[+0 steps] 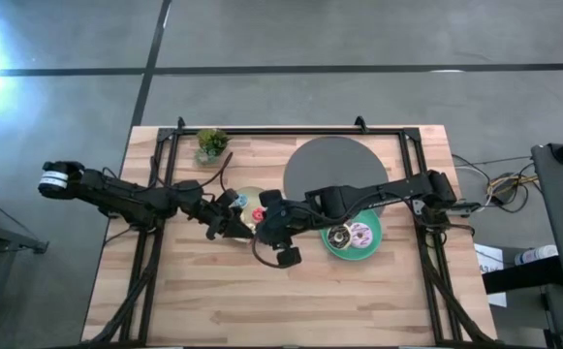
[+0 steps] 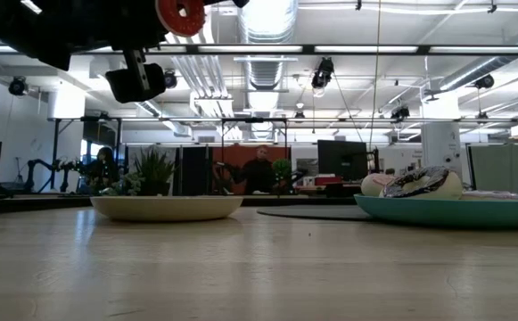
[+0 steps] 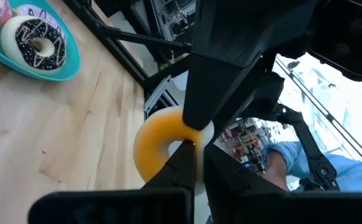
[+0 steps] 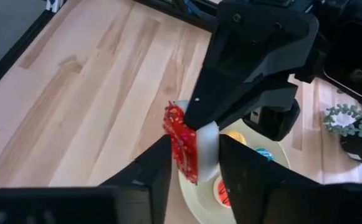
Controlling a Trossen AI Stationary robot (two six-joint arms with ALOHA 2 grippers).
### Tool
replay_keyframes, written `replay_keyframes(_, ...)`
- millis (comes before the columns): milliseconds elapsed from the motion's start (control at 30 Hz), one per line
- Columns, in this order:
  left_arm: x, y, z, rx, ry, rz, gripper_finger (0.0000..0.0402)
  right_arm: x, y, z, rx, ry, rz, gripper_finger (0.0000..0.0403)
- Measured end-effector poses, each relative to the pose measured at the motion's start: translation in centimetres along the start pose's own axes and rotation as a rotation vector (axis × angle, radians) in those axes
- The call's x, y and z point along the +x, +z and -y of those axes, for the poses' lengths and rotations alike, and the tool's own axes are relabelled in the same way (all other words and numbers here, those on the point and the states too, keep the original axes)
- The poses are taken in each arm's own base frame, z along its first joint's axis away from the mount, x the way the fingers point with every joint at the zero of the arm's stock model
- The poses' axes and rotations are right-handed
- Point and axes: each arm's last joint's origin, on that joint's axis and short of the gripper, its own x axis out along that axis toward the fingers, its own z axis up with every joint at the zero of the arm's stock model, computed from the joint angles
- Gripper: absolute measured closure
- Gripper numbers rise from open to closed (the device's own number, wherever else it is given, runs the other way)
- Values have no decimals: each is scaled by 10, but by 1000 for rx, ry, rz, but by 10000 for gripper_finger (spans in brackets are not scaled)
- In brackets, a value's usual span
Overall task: Pick & Place donuts
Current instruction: Put the small red donut on the light brown plate
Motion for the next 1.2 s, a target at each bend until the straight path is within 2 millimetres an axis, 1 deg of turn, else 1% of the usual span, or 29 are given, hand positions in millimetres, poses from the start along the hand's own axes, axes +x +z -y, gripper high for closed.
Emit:
replay_keyframes(133, 0, 0, 0, -1, 9, 15, 400, 1, -1, 4, 5, -11, -5, 313)
replay_keyframes(200, 0, 1, -1, -6, 20, 34, 389, 1, -2, 6, 7, -13, -9, 331)
replay_keyframes(400, 0, 2, -1, -23, 36, 66, 320, 1, -4, 9, 18, -18, -21, 366)
replay_keyframes(500, -1, 2, 0, -20, 37, 76, 291, 1, -7, 10, 20, -14, -53, 374)
replay_keyframes(600, -3, 3, 2, -2, 35, 79, 273, 1, -10, 11, 60, -12, -78, 375)
replay_keyframes(733, -10, -2, 1, 6, 95, 41, 267, 7, -20, 18, 204, -25, -122, 376)
replay_keyframes(833, -17, -8, 2, 4, 178, 26, 267, 18, -36, 28, 368, -53, -164, 376)
replay_keyframes(1000, -33, -15, 18, 52, 234, 76, 270, 41, -69, 43, 634, -93, -205, 376)
replay_keyframes(1100, -43, -19, 29, 70, 229, 119, 270, 51, -78, 49, 728, -72, -163, 376)
replay_keyframes(1200, -51, -22, 38, 75, 229, 160, 271, 57, -86, 54, 799, -87, -119, 376)
